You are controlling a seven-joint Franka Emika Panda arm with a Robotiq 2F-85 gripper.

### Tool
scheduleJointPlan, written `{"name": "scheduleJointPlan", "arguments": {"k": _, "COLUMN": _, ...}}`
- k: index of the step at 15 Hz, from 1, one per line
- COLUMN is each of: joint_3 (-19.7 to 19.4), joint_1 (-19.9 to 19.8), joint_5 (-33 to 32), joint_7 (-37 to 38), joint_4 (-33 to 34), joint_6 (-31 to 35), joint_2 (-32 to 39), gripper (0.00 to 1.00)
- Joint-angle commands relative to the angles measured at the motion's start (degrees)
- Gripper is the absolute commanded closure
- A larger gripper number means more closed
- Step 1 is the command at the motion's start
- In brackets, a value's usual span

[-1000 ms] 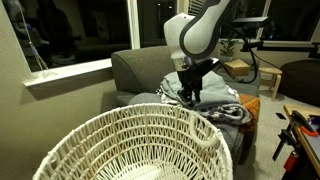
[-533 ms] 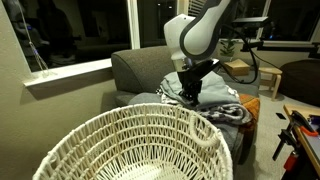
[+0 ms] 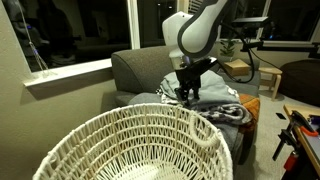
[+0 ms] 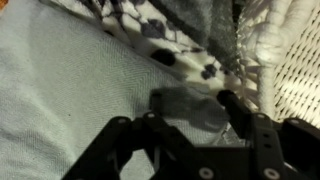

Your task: Put the grey blanket in the laundry hamper

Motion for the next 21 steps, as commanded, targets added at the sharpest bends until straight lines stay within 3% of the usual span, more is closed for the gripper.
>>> {"name": "scheduleJointPlan", "arguments": {"k": 1, "joint_3": -1.3, "joint_1": 1.3, "joint_5": -0.1, "joint_7": 1.2, "joint_4": 1.0, "joint_6": -0.2, "joint_2": 0.1, "gripper": 0.02}}
{"name": "scheduleJointPlan", "arguments": {"k": 11, "joint_3": -2.3, "joint_1": 2.1, "joint_5": -2.1, "joint_7": 1.9, "joint_4": 1.2, "joint_6": 0.1, "joint_2": 1.2, "gripper": 0.00}}
{"name": "scheduleJointPlan", "arguments": {"k": 21, "joint_3": -6.2, "joint_1": 6.3, "joint_5": -9.0, "joint_7": 6.0, "joint_4": 1.5, "joint_6": -0.4, "joint_2": 2.9, "gripper": 0.00}}
